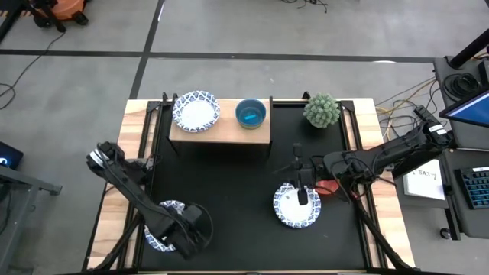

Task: Place and stack bowls onto a shelf
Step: Stack the white bowl on top of the other bowl on the shelf

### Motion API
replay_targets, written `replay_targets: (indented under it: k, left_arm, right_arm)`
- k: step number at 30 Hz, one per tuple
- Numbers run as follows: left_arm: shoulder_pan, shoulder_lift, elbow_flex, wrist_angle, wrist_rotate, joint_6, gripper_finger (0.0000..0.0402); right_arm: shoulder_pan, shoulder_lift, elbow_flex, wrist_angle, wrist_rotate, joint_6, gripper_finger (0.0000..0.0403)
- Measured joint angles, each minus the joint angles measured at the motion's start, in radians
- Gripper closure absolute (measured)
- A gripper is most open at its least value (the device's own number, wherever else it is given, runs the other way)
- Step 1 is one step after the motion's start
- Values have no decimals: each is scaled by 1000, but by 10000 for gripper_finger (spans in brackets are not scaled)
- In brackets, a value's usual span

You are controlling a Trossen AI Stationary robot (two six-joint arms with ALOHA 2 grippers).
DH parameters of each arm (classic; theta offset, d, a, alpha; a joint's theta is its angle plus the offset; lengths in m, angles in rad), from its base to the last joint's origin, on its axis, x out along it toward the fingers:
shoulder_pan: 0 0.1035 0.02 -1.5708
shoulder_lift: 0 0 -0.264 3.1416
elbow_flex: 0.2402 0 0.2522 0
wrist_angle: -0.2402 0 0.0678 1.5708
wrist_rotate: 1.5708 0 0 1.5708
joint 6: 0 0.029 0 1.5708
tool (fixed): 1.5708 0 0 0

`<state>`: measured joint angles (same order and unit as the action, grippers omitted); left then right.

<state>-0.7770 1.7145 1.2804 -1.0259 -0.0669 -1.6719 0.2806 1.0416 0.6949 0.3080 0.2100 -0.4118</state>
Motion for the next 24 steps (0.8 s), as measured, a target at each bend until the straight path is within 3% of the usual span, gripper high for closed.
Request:
replay_targets:
  k: [10,17,24]
  left_arm:
    - [-28,75,-2,-8,-38,-38,255]
    - [-29,78,-69,5,-18,-39,279]
    - [-30,74,-71,-3,-19,4,345]
  right_arm:
    - [0,0,0,27,0,-36,337]
    - [0,0,0,28,0,-35,337]
    - [0,0,0,28,0,-34,337]
